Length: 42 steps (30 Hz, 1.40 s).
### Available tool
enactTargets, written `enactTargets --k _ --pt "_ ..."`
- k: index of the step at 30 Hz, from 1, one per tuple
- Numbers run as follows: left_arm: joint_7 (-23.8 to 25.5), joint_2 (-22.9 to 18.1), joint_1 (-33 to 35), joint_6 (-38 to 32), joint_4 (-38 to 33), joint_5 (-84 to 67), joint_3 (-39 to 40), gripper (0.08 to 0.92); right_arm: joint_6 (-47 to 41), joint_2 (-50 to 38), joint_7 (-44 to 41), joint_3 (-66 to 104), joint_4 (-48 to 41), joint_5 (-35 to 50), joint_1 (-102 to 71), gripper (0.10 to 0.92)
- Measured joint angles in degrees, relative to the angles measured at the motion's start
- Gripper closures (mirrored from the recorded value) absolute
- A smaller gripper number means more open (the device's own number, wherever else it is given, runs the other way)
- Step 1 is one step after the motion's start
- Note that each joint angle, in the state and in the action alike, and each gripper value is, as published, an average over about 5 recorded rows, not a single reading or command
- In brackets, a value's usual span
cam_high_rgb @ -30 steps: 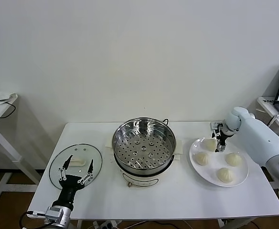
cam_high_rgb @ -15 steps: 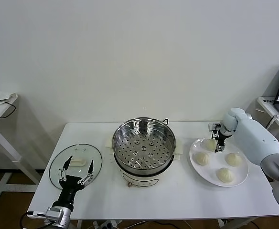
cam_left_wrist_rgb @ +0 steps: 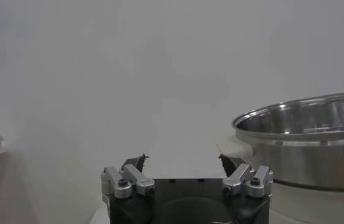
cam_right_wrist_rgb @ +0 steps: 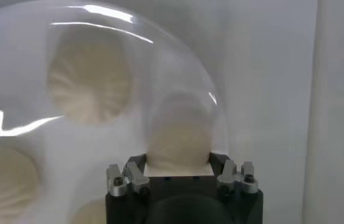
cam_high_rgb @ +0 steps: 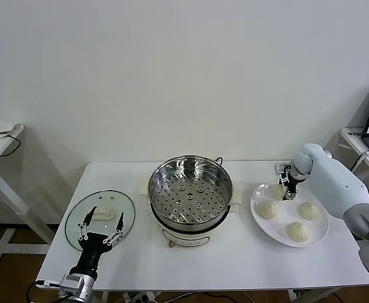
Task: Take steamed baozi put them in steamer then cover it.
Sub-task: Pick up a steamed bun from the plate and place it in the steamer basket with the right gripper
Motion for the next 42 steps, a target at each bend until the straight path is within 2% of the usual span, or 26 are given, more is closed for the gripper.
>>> enactTargets --k 5,13,21,31,42 --pt "0.0 0.0 0.0 0.1 -0.3 0.0 0.2 0.177 1.8 -3.8 -1.6 -3.3 5.4 4.1 2.3 0.333" --pt "-0.2 0.1 0.2 0.4 -0.9 0.1 0.3 0.177 7.6 -11.1 -5.2 -13.0 18.7 13.5 11.7 0.332" --pt "0.0 0.5 1.0 0.3 -1.6 0.1 -0.5 0.177 15.0 -13.3 -7.9 -25.3 31.9 21.5 26.1 0.338" --pt "0.0 1.0 1.5 0.2 -2.6 -0.1 -1.8 0.177 24.2 -8.2 -7.1 -36.5 40.0 24.8 37.8 0.336" --pt "0.3 1.6 1.5 0.2 -2.7 -1.0 -3.6 0.177 33.9 2.4 -3.8 -40.1 37.3 22.1 39.9 0.338"
